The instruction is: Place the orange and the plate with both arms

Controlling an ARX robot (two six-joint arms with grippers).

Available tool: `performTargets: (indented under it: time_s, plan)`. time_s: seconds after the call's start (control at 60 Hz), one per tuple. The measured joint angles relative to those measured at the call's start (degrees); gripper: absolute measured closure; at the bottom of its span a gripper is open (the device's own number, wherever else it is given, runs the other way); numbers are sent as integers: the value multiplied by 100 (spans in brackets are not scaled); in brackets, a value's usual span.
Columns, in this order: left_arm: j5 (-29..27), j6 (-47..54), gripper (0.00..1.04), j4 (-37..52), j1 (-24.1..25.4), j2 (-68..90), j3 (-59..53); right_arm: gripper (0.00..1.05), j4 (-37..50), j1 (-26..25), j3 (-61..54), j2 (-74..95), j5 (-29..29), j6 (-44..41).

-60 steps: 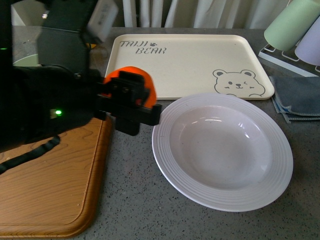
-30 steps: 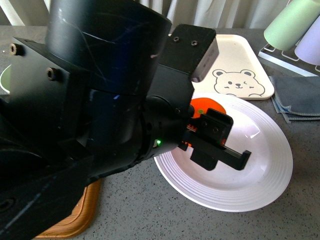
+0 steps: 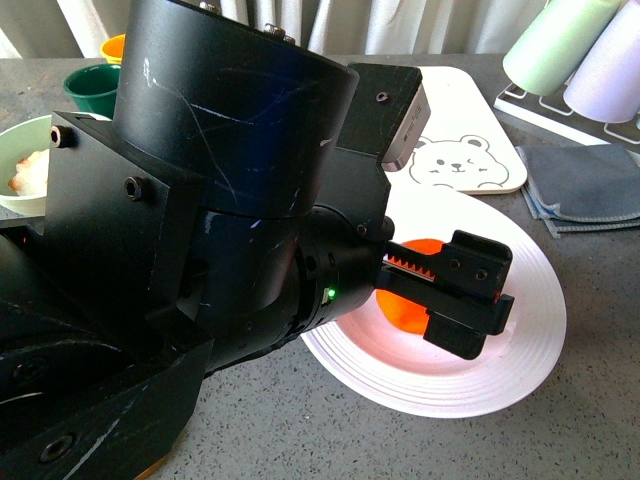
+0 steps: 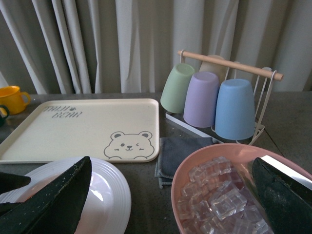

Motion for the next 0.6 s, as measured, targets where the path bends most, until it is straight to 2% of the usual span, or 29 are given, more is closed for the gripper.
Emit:
performTargets:
  time_s: [0.283,0.467,0.6]
  plan:
    - [-92,-278,9,136,273,-780,-529,9,0,0,0,0,0,0]
    - [-269,-415,9,221,820,-1886,-1213,9,0,0,0,0,0,0]
    - [-334,-461,9,-236,1436,-3213,-1860,9,0,0,0,0,0,0]
